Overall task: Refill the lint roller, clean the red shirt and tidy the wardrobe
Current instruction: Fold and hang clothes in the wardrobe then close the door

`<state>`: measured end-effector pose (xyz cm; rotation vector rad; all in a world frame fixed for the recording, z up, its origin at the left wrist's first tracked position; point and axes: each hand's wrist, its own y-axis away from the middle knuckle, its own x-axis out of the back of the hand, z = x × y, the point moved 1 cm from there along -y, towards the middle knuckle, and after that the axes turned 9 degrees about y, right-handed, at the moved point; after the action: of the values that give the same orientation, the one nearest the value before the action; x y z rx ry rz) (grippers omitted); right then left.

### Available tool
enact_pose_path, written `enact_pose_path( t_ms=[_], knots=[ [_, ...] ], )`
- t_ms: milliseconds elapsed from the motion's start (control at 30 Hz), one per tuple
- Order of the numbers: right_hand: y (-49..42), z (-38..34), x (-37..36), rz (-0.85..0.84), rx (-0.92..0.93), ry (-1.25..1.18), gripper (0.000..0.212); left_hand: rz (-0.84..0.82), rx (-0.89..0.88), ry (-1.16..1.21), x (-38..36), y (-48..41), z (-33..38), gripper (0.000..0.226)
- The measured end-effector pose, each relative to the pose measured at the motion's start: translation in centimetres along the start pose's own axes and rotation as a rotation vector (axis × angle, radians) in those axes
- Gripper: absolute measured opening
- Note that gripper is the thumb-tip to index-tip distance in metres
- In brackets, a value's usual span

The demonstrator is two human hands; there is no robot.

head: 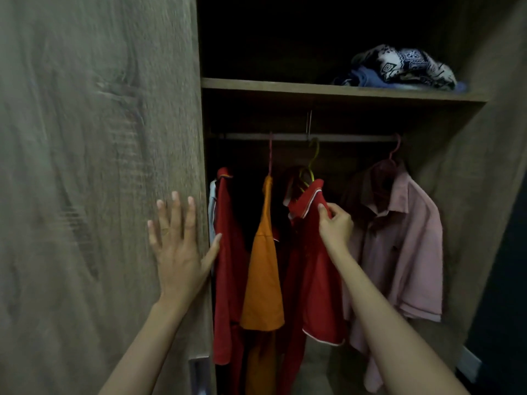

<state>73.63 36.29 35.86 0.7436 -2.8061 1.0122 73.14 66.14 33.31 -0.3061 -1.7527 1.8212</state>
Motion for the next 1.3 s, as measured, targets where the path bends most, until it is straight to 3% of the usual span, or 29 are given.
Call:
enact_pose_path(
  t_ms=[533,900,1300],
  knots=[
    [-2.2,-3.6,-4.2,0.045,-0.025,0.002,0.026,0.109,-0.08,-0.052,-1.6,0.5,-1.2,0.079],
    [-3.1,-2.6,-4.6,-0.057,-0.055,0.079,0.028,0.081,-0.08,-0.038,-1.4,0.9,-1.5,0.077],
    [-1.0,0.6,-2.3,-0.053,0.108,-0.074,0.037,0.083,-0.067,-0.036,-1.3,0.8,-1.2,0.077]
  ],
)
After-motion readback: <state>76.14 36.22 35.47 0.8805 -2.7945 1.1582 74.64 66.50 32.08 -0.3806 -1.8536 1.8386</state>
